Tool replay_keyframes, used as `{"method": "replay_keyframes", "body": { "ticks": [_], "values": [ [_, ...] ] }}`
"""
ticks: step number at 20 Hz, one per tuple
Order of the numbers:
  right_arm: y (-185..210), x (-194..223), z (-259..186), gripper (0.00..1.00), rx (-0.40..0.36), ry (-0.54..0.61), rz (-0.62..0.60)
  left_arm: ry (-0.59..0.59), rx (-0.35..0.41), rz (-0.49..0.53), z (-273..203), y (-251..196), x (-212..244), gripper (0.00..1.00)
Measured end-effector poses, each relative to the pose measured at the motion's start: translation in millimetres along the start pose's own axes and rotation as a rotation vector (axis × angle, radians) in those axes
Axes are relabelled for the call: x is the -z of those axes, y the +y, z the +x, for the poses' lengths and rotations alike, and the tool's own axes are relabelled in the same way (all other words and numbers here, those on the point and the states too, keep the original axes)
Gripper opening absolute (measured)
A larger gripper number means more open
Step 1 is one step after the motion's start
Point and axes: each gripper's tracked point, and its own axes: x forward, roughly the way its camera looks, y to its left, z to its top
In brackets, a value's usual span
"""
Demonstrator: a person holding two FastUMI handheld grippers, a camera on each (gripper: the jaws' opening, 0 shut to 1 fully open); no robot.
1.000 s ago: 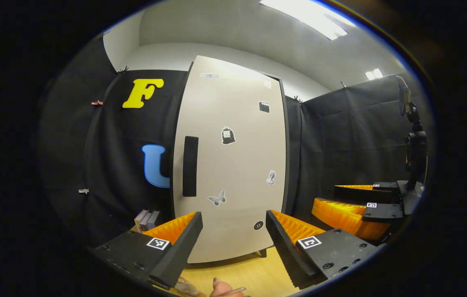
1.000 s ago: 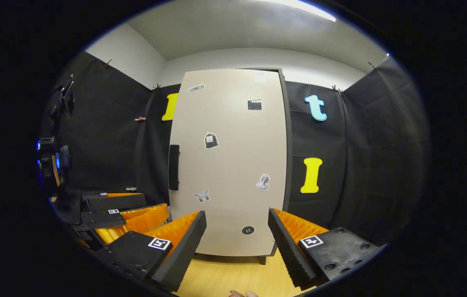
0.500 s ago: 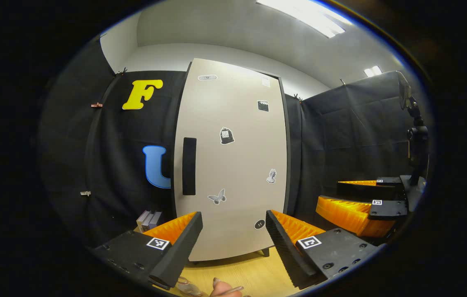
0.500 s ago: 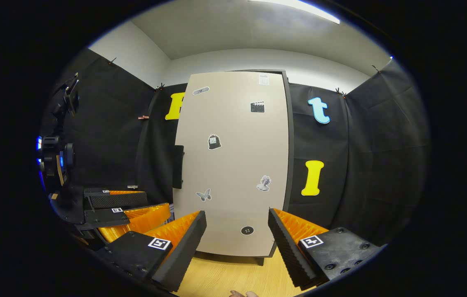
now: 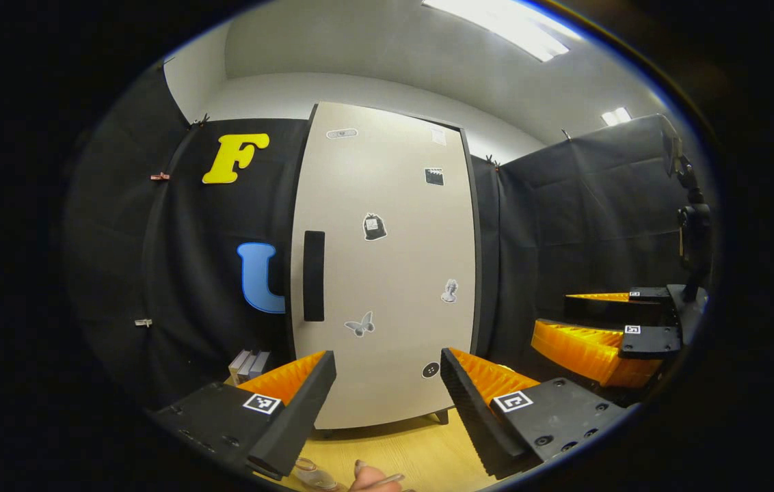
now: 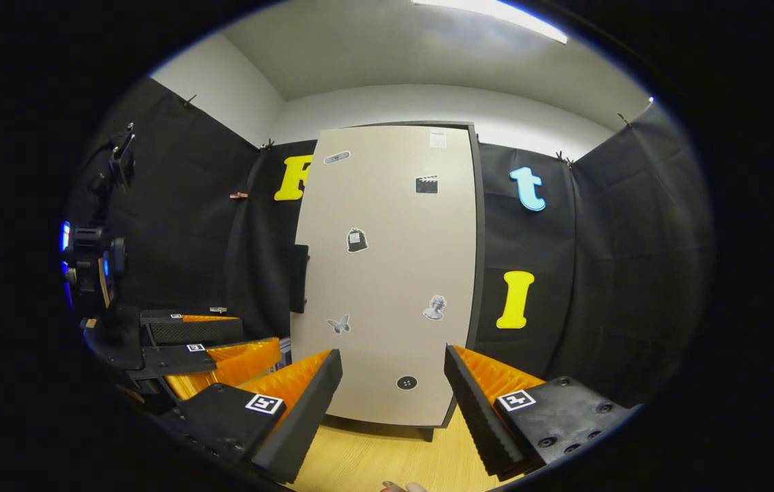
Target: Open the cabinet door with the right hand, grasp the bottle in the cabinet with the left hand and place it on the coaster, then close the cabinet door with the right hand.
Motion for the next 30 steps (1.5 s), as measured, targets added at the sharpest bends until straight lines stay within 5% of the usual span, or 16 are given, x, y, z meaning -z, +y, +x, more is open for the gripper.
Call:
{"method": "replay_keyframes", "body": {
  "ticks": [30],
  "values": [
    [11, 3, 6, 0.97, 0.016, 0.007, -0.032, -0.006, 0.0, -0.014, -3, 3, 0, 0.97]
  ]
}}
